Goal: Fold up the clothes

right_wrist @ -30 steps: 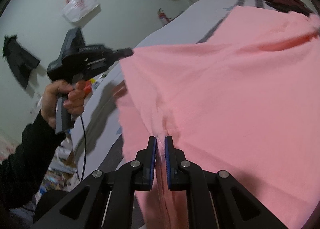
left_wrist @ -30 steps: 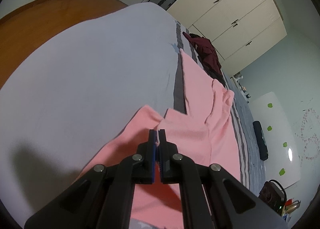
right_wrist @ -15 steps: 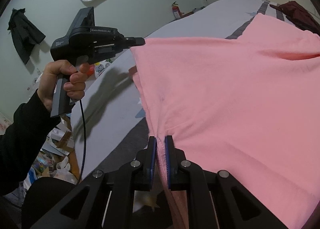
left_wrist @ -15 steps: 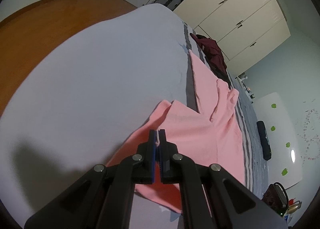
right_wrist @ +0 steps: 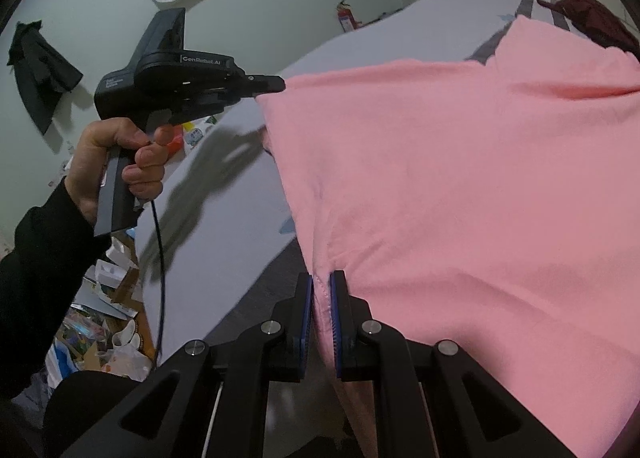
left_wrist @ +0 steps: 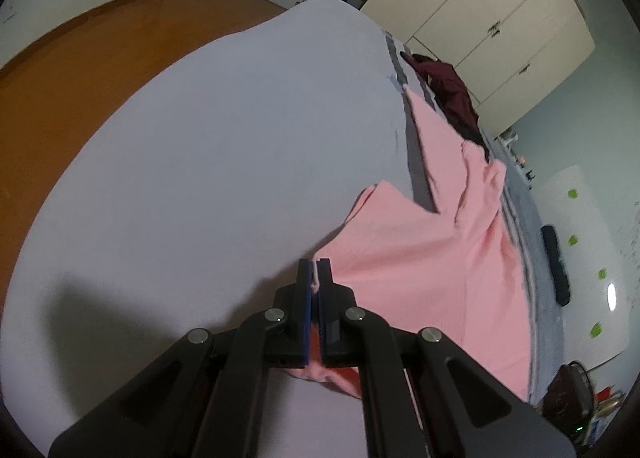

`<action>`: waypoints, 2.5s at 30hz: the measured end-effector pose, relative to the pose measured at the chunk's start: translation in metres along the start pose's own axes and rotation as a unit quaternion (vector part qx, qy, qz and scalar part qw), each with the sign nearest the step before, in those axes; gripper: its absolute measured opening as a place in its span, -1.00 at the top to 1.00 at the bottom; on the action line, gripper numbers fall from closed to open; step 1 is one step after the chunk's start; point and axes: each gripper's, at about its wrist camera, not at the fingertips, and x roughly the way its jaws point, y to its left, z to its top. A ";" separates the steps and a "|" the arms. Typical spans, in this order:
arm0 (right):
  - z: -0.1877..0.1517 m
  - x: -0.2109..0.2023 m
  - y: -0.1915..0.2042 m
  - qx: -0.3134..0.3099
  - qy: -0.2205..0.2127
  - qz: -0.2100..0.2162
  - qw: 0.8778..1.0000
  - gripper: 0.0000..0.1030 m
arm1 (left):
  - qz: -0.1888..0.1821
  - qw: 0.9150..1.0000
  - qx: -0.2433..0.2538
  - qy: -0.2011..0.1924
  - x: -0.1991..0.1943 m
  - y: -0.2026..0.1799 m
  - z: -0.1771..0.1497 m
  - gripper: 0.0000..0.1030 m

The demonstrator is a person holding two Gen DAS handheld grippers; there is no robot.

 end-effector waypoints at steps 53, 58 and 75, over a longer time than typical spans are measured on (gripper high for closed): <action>-0.025 -0.120 -0.180 0.104 -0.059 -0.152 0.981 0.36 | 0.160 0.979 0.124 0.024 0.100 -0.092 0.034 0.78; -0.037 -0.128 -0.182 0.098 -0.053 -0.148 0.983 0.36 | 0.175 0.982 0.076 0.009 0.083 -0.063 0.045 0.78; -0.073 -0.158 -0.193 0.115 -0.050 -0.176 0.976 0.36 | 0.188 0.966 0.174 0.018 0.127 -0.110 0.053 0.21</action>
